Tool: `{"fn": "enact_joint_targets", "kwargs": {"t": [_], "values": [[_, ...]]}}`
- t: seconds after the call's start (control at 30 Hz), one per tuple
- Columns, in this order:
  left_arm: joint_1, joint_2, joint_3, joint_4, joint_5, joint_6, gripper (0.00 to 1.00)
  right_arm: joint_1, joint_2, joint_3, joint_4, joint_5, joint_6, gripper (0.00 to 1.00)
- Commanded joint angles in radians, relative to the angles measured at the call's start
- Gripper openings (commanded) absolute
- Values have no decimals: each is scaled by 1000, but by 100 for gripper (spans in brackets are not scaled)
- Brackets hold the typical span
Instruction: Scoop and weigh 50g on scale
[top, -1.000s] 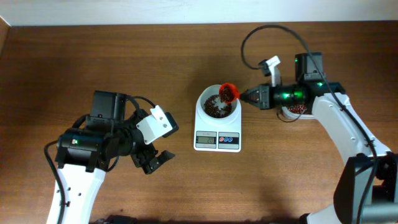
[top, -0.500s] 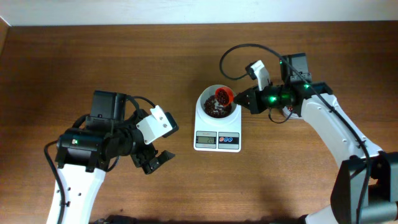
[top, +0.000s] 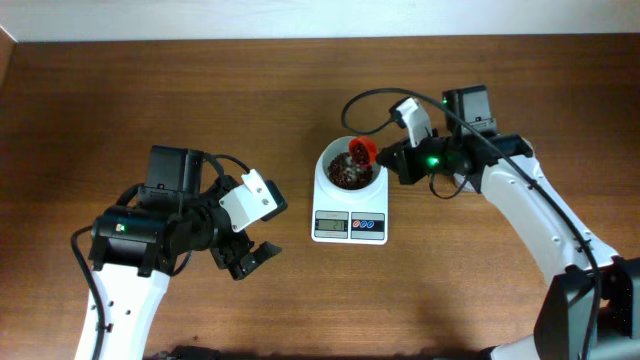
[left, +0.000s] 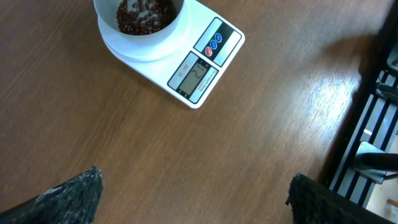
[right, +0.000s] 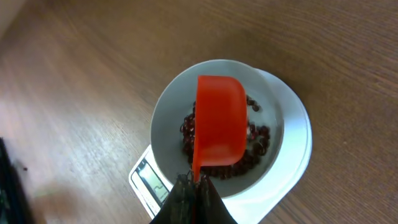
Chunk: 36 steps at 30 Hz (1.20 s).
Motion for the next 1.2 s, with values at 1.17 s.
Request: {"fn": "enact_joint_targets", "kwargs": {"t": [1.17], "values": [[5, -8, 20, -2, 18, 17, 99, 127, -110, 21, 2, 301, -37, 4]]}}
